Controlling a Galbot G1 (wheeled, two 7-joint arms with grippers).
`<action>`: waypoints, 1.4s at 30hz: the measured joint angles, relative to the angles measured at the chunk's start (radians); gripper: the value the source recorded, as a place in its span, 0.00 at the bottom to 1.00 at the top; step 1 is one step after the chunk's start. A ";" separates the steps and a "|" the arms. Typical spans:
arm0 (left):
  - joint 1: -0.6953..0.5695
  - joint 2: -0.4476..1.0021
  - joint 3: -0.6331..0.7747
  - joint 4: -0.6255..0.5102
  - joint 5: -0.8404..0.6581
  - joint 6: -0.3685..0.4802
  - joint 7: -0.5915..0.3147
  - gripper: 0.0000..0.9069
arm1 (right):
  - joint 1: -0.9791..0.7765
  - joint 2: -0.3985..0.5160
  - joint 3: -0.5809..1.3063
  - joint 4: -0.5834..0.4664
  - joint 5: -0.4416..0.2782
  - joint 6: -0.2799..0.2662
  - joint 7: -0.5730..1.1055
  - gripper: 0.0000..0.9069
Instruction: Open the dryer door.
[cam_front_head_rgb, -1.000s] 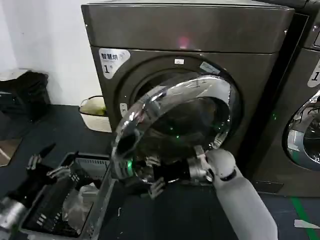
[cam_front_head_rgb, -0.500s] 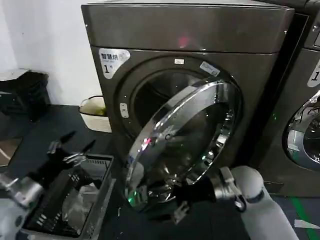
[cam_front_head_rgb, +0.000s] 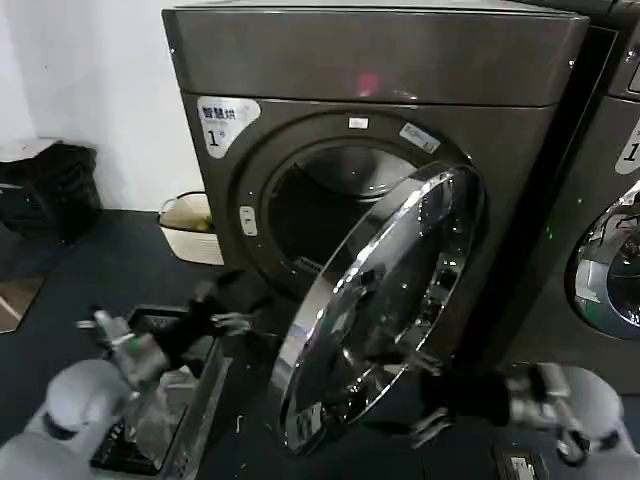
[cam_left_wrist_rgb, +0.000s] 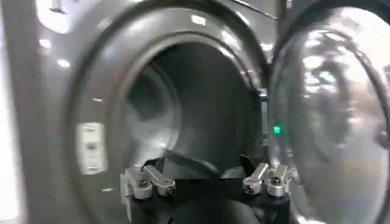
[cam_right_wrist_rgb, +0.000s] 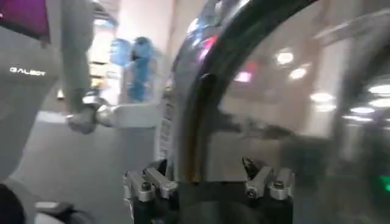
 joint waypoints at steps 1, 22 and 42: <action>-0.012 -0.001 0.018 0.000 -0.010 -0.001 0.002 1.00 | -0.011 0.006 0.031 0.009 0.006 -0.001 0.039 1.00; -0.325 -0.059 0.457 0.006 -0.143 0.011 -0.045 1.00 | -0.184 0.068 0.459 0.105 -0.054 -0.113 1.023 1.00; -0.679 -0.288 0.835 0.232 -0.179 0.005 -0.160 1.00 | -0.271 -0.032 0.936 0.098 -0.109 -0.263 0.983 1.00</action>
